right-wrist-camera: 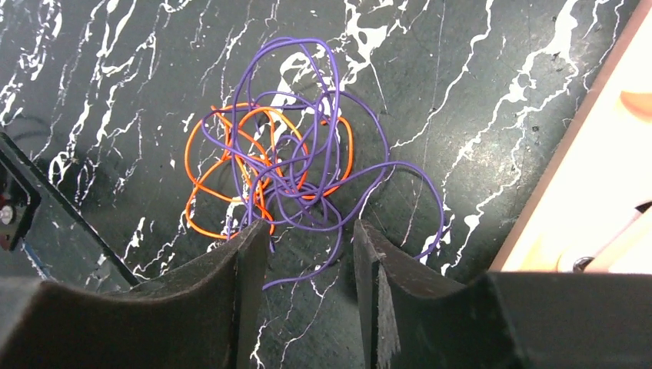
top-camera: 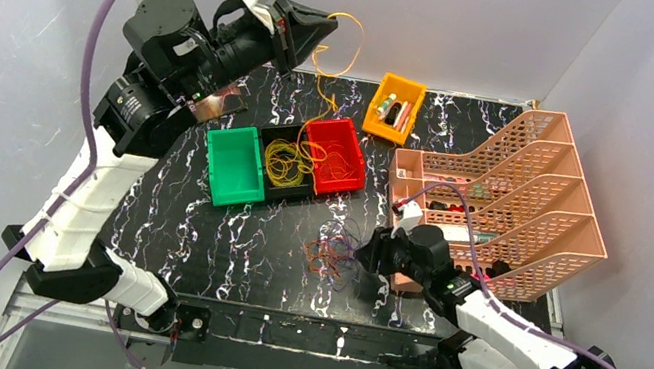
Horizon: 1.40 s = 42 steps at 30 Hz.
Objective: Untangle the cables
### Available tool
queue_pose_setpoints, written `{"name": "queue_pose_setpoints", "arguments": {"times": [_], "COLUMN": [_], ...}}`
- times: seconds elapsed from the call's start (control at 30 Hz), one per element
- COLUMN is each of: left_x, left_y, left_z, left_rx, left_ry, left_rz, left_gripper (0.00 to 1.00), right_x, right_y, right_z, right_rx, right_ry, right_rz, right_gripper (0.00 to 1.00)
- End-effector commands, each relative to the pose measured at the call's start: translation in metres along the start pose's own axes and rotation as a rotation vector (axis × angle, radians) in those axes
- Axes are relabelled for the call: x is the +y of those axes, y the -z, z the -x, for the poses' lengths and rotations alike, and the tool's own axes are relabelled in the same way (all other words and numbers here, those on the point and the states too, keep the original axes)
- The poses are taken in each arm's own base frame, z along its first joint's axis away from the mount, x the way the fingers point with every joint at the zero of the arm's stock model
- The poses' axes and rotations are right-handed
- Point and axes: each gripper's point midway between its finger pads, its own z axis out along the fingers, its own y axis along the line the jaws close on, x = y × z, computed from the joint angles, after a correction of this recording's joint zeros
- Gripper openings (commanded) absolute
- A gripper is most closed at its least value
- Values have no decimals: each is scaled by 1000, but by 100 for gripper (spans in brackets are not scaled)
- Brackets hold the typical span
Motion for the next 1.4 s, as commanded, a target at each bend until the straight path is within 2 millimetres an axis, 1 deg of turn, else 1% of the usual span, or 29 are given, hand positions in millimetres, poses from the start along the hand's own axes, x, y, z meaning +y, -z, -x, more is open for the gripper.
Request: {"name": "queue_pose_setpoints", "arguments": {"times": [0.0, 0.1, 0.13, 0.23, 0.3, 0.4, 0.5, 0.7, 0.8, 1.0, 1.13, 1.27, 1.37], "left_x": [4, 4, 4, 7, 10, 18, 27, 50, 60, 75, 93, 112, 123], "left_y": [3, 2, 2, 2, 4, 5, 5, 8, 9, 6, 5, 3, 0], "left_z": [14, 13, 12, 7, 4, -9, -26, -53, -64, -83, -96, -113, -128], "left_rx": [-19, -15, -15, -1, 13, 53, 123, 200, 232, 286, 316, 337, 349], "left_ry": [-40, -42, -43, -46, -45, -44, -31, -60, -91, -143, -170, -155, -123], "left_rz": [15, 13, 15, 32, 51, 96, 151, 273, 324, 391, 436, 448, 443], "left_gripper": [0, 0, 0, 0, 0, 0, 0, 0, 0, 0, 0, 0, 0], "right_x": [10, 19, 29, 41, 46, 52, 60, 64, 63, 62, 62, 61, 60], "right_y": [11, 25, 34, 53, 62, 68, 72, 78, 77, 74, 74, 72, 71], "right_z": [28, 51, 75, 108, 122, 133, 139, 144, 142, 137, 136, 134, 132], "right_rx": [-102, -191, -259, -385, -428, -435, -441, -450, -441, -424, -424, -418, -411], "right_ry": [33, 85, 102, 137, 152, 177, 195, 201, 200, 188, 184, 183, 177], "right_rz": [23, 47, 65, 86, 86, 92, 115, 124, 121, 125, 126, 125, 126], "right_gripper": [56, 61, 62, 65, 66, 67, 67, 68, 69, 69, 70, 70, 70]}}
